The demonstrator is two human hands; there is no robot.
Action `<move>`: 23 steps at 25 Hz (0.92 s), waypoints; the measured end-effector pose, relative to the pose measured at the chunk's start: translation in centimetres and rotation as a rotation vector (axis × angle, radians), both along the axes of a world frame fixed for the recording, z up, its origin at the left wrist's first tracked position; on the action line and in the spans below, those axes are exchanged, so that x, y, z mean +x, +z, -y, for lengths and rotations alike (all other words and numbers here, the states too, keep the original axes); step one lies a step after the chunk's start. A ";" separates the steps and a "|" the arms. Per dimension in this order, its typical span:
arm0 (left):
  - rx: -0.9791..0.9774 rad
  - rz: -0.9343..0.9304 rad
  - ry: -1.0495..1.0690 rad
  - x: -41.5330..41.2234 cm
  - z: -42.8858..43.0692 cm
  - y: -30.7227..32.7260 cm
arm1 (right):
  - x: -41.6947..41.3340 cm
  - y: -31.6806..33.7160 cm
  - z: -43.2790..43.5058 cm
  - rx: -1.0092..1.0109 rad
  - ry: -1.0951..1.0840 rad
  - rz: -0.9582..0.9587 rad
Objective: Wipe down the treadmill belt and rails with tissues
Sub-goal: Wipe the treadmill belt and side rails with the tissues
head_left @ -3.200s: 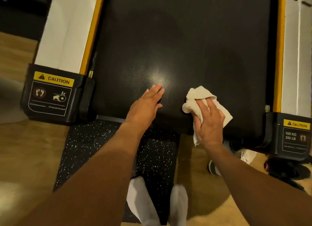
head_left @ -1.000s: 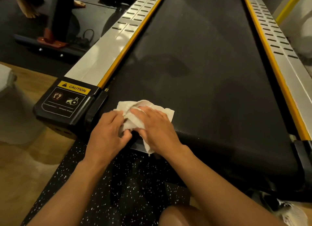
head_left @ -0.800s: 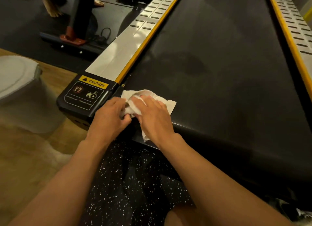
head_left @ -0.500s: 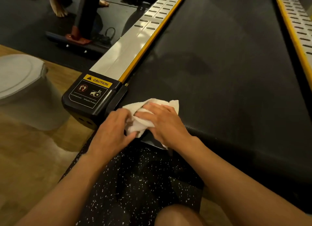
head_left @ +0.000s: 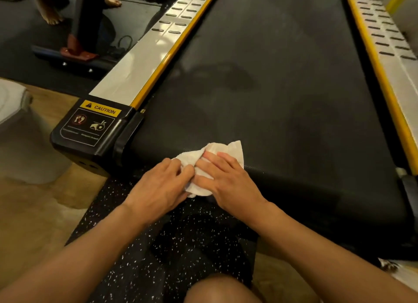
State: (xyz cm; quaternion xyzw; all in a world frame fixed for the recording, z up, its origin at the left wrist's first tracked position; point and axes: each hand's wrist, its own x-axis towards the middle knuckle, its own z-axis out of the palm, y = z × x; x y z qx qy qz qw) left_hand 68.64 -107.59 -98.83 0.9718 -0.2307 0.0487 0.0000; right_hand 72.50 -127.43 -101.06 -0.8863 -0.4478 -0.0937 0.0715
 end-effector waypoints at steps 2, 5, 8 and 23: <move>0.029 0.043 -0.095 0.1 1.6 0.0 | -0.5 -0.1 1.9 -0.008 -0.020 0.003; 0.070 0.087 -0.219 1.1 3.8 0.5 | -0.7 0.1 5.1 0.017 -0.047 -0.010; 0.114 0.056 -0.330 2.1 6.3 0.8 | -1.4 0.1 8.3 0.052 -0.084 -0.005; -0.099 0.020 -0.676 6.1 22.8 2.2 | -5.4 -0.7 23.4 0.285 -0.420 -0.004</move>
